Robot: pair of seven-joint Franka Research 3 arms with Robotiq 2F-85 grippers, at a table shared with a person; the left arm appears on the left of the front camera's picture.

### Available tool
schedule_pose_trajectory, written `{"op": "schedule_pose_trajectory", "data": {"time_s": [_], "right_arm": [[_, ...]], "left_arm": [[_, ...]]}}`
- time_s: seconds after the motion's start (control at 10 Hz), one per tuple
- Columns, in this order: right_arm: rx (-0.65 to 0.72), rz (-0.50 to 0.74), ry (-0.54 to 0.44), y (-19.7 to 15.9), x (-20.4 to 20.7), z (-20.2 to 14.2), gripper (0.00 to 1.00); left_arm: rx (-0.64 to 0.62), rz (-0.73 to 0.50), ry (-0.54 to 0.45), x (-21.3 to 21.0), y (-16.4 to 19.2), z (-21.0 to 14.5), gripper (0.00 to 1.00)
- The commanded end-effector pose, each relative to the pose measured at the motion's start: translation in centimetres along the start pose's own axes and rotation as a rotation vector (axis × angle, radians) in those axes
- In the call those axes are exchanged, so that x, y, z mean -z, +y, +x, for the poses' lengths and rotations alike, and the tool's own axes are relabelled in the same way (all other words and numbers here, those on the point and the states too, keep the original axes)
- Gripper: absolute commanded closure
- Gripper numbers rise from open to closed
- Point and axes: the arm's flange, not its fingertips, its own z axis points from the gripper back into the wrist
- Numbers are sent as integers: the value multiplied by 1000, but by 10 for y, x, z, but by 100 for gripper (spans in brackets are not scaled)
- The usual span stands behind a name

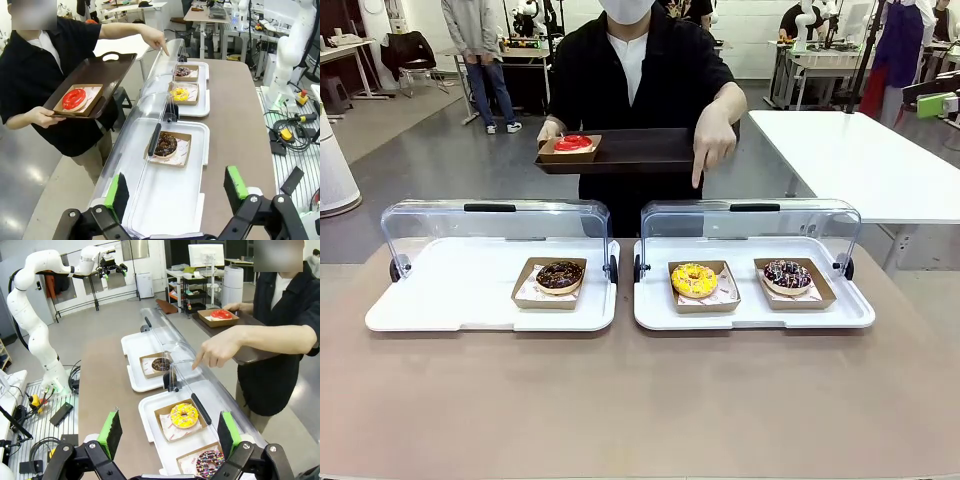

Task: Provide the desired donut to the person.
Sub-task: Pick up and lift the Paper togo box containing the Donut pointed at by the person.

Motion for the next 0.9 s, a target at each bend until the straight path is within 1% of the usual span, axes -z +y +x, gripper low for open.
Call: {"op": "schedule_pose_trajectory", "data": {"time_s": [0.0, 0.8], "right_arm": [[-3, 3, -20, -1, 1, 1, 0], [-3, 3, -20, -1, 1, 1, 0]], "left_arm": [[-6, 1, -4, 0, 0, 1, 0], [-6, 1, -4, 0, 0, 1, 0]]}}
